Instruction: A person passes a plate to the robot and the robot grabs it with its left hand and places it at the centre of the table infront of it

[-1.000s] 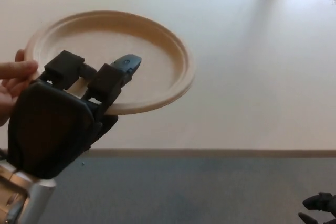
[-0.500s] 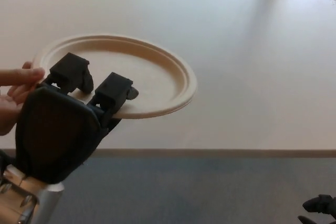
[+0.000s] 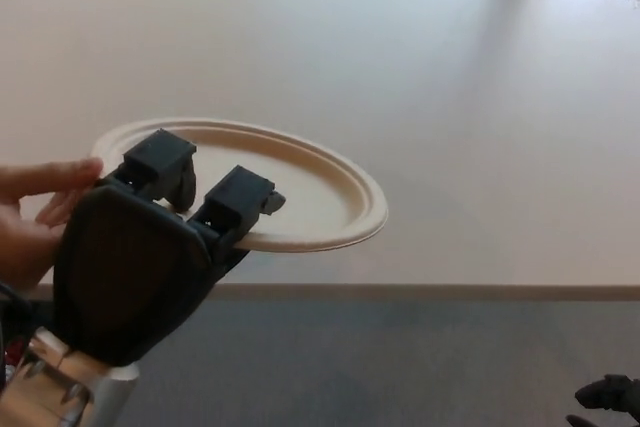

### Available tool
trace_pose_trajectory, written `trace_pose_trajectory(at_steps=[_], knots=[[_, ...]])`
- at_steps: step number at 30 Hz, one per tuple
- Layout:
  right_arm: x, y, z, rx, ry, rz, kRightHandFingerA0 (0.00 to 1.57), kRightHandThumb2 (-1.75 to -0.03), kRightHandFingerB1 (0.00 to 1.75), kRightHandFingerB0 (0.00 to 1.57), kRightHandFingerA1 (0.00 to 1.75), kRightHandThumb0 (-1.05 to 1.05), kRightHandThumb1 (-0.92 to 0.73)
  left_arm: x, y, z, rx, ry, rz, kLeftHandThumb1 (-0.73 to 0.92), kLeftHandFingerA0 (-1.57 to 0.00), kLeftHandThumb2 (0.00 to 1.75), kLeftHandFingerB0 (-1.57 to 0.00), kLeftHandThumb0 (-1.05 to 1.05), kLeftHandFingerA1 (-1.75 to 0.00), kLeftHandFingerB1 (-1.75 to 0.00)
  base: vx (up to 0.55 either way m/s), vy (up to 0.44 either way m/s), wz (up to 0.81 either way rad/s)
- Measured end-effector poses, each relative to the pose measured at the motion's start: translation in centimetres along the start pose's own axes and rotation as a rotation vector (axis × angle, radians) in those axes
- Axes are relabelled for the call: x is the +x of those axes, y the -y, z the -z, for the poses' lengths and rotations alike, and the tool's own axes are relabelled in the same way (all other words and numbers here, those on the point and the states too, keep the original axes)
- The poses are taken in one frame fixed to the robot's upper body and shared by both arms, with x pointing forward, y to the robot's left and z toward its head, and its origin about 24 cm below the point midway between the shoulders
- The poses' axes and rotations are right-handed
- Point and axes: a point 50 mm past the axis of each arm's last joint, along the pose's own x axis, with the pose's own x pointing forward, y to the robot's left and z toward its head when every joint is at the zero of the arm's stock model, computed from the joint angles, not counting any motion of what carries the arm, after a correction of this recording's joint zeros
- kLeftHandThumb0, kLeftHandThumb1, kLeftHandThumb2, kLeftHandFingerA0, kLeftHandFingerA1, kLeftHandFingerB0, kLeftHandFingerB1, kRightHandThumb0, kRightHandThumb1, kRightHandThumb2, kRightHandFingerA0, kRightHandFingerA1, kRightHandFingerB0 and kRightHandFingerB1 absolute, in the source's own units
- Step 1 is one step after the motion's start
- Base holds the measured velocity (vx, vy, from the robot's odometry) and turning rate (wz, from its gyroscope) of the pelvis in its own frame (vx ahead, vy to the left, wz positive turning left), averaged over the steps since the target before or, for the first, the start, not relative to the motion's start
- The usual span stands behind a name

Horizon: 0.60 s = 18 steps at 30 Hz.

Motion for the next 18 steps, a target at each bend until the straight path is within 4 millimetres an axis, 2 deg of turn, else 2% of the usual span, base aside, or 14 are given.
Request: trace_pose_trajectory(at_steps=[1, 4, 5, 6, 7, 8, 9, 12, 14, 15, 16, 17, 18], knots=[[0.0, 0.0, 0.0, -0.001, 0.000, -0.001, 0.32, -0.66, 0.43, 0.27, 0.56, -0.79, -0.84, 0.2, 0.3, 0.1, 0.001, 0.003, 0.009, 0.57, -0.83, 0.58, -0.77, -0.33, -1.66, -0.72, 0.00, 0.000, 0.00], [0.0, 0.0, 0.0, -0.003, -0.001, -0.002, 0.33, -0.66, 0.41, 0.27, 0.54, -0.78, -0.84, 0.7, 1.1, 0.4, 0.002, 0.004, 0.024, 0.56, -0.84, 0.57, -0.78, -0.29, -1.67, -0.75, 0.00, 0.000, 0.00], [0.0, -0.1, 0.0, -0.003, -0.001, -0.003, 0.34, -0.65, 0.41, 0.27, 0.55, -0.78, -0.84, 0.8, 1.4, 0.5, 0.003, 0.004, 0.030, 0.55, -0.86, 0.58, -0.80, -0.26, -1.63, -0.68, 0.00, 0.000, 0.00], [0.0, -0.1, 0.1, -0.004, -0.004, -0.005, 0.34, -0.66, 0.41, 0.27, 0.54, -0.77, -0.85, 0.9, 1.8, 0.5, 0.001, 0.004, 0.038, 0.41, -1.01, 0.66, -0.79, -0.38, -1.48, -0.64, 0.00, 0.000, 0.00], [-0.1, -0.2, 0.3, -0.005, -0.007, -0.007, 0.34, -0.66, 0.41, 0.27, 0.54, -0.77, -0.85, 0.9, 2.1, 0.5, -0.001, 0.005, 0.044, 0.41, -1.01, 0.66, -0.79, -0.38, -1.48, -0.64, 0.00, 0.000, 0.00], [-0.1, -0.3, 0.4, -0.007, -0.010, -0.010, 0.33, -0.65, 0.42, 0.28, 0.55, -0.79, -0.84, 1.2, 2.7, 0.7, -0.003, 0.003, 0.057, 0.55, -0.87, 0.56, -0.81, -0.29, -1.57, -0.56, 0.00, 0.000, 0.00], [-0.1, -0.3, 0.4, -0.008, -0.010, -0.010, 0.33, -0.65, 0.42, 0.28, 0.55, -0.79, -0.84, 1.3, 2.9, 0.8, -0.003, 0.002, 0.062, 0.55, -0.87, 0.56, -0.81, -0.29, -1.57, -0.56, 0.00, 0.000, 0.00], [-0.1, -0.4, 0.4, -0.011, -0.009, -0.011, 0.32, -0.65, 0.42, 0.28, 0.55, -0.79, -0.84, 2.1, 3.8, 1.2, -0.001, 0.002, 0.079, 0.51, -0.96, 0.58, -0.83, -0.31, -1.54, -0.54, 0.00, 0.000, 0.00], [-0.1, -0.4, 0.4, -0.012, -0.009, -0.012, 0.33, -0.65, 0.42, 0.28, 0.55, -0.80, -0.85, 2.5, 4.4, 1.4, 0.000, 0.003, 0.091, 0.52, -0.96, 0.59, -0.83, -0.30, -1.55, -0.59, 0.00, 0.000, 0.00], [-0.1, -0.4, 0.3, -0.011, -0.008, -0.011, 0.33, -0.65, 0.42, 0.27, 0.55, -0.79, -0.84, 3.0, 5.0, 1.5, 0.003, 0.003, 0.105, 0.51, -0.95, 0.58, -0.82, -0.29, -1.48, -0.62, 0.00, 0.000, 0.00], [-0.1, -0.3, 0.3, -0.011, -0.008, -0.011, 0.33, -0.65, 0.42, 0.27, 0.55, -0.79, -0.84, 3.2, 5.2, 1.6, 0.007, 0.003, 0.109, 0.51, -0.95, 0.58, -0.82, -0.29, -1.48, -0.62, 0.00, 0.000, 0.00], [-0.1, -0.3, 0.3, -0.010, -0.008, -0.010, 0.33, -0.66, 0.41, 0.26, 0.54, -0.79, -0.85, 3.6, 5.6, 1.8, 0.016, 0.002, 0.120, 0.52, -1.00, 0.57, -0.79, -0.32, -1.43, -0.49, 0.00, 0.000, 0.00], [-0.1, -0.3, 0.3, -0.010, -0.007, -0.010, 0.32, -0.66, 0.42, 0.26, 0.54, -0.79, -0.85, 3.8, 5.8, 1.8, 0.023, 0.000, 0.128, 0.53, -1.02, 0.58, -0.77, -0.32, -1.41, -0.49, 0.00, 0.000, 0.00]])
